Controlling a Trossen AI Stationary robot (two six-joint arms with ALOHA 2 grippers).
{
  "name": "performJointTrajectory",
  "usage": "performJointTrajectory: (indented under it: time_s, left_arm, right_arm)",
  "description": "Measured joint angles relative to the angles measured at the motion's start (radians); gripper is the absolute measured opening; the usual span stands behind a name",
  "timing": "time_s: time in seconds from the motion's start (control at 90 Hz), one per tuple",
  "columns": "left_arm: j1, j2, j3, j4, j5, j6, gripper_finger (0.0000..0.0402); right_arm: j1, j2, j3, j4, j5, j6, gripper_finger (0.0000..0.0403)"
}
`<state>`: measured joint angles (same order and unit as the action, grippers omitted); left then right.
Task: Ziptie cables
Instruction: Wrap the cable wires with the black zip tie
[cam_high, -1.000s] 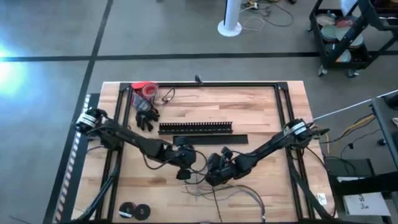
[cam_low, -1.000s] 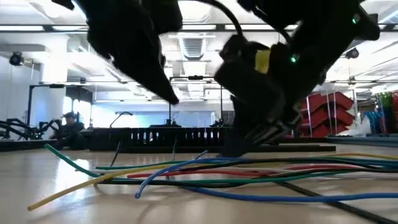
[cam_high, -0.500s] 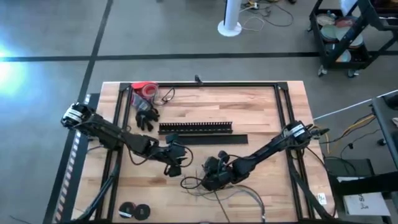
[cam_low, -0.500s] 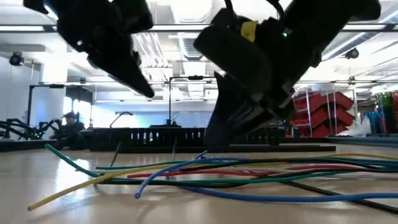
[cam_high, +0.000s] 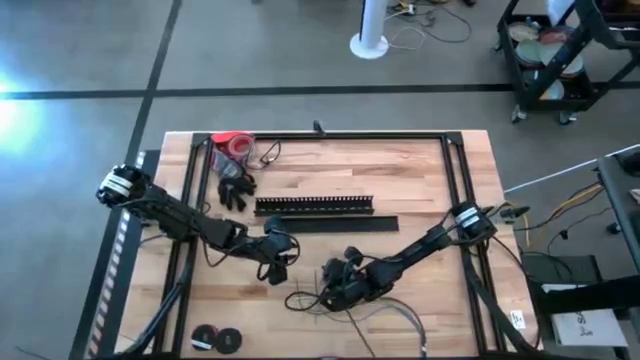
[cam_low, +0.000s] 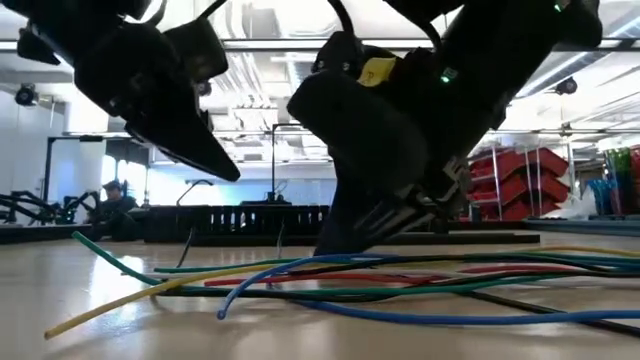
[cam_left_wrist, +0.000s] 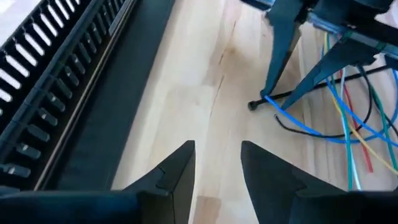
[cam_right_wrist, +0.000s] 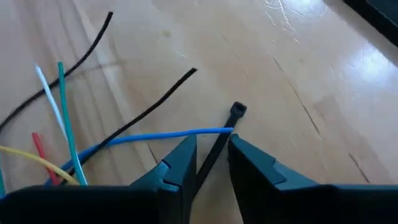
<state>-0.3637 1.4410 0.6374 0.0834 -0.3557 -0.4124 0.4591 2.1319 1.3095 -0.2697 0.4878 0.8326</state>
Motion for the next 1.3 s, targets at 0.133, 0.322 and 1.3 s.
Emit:
performJointTrajectory:
  time_s: [0.133, 0.322, 1.3]
  left_arm:
    - [0.000, 0.000, -0.021, 0.090, 0.000, 0.020, 0.0113]
    - [-0.002, 0.021, -0.108, 0.416, 0.002, 0.120, 0.0104]
    - [0.077, 0.419, 0.123, 0.706, 0.362, 0.443, 0.0160]
  right_arm:
    - [0.000, -0.002, -0.001, -0.020, 0.004, -0.042, 0.0015]
    - [0.052, -0.021, -0.010, -0.069, 0.166, -0.067, 0.0001]
    - [0.170, -0.223, -0.664, 1.175, 0.324, -0.319, 0.0000]
